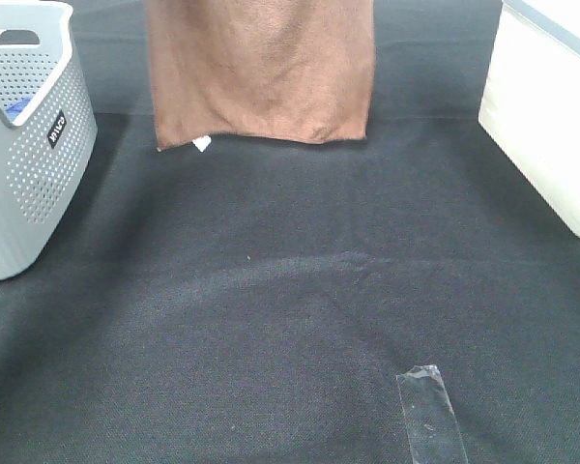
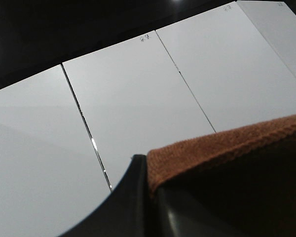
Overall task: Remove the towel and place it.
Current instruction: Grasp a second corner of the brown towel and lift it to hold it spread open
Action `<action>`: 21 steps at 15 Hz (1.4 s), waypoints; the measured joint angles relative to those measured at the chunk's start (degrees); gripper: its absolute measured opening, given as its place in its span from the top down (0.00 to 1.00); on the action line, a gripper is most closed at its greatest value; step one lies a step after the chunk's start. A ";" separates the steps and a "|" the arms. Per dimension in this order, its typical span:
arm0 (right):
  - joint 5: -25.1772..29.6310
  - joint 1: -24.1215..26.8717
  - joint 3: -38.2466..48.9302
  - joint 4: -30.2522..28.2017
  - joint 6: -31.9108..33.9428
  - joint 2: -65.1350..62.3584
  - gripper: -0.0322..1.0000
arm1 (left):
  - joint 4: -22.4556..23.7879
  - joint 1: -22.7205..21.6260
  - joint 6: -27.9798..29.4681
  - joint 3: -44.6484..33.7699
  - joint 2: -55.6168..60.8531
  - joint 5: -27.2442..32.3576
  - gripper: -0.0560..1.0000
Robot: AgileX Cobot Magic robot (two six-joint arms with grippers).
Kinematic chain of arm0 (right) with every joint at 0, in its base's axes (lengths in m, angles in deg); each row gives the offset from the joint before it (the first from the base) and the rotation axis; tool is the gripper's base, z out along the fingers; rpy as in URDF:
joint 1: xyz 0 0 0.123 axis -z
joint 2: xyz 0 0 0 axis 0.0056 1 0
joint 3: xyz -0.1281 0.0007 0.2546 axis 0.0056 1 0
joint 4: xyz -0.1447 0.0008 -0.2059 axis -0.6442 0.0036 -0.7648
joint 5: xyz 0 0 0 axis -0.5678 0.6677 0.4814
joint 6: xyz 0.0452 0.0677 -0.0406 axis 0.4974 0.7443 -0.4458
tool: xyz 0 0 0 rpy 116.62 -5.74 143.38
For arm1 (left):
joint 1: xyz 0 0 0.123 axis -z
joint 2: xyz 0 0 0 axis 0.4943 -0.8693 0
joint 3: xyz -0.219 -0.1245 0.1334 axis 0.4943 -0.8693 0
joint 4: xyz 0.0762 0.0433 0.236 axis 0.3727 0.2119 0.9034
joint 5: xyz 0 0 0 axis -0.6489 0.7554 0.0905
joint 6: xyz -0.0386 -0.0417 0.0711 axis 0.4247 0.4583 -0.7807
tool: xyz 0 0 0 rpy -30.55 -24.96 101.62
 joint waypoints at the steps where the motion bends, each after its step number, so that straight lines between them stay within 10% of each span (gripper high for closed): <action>1: -0.29 0.63 -0.69 0.00 0.97 0.52 0.96 | 0.23 0.00 0.11 2.58 -1.60 0.86 0.94; 12: 3.38 1.95 -1.20 0.34 6.76 2.52 0.96 | 3.32 0.40 5.67 5.39 -3.55 14.04 0.94; 21: 53.51 2.29 -1.20 9.11 18.45 -4.64 0.96 | -8.42 5.79 5.67 5.39 3.95 82.10 0.94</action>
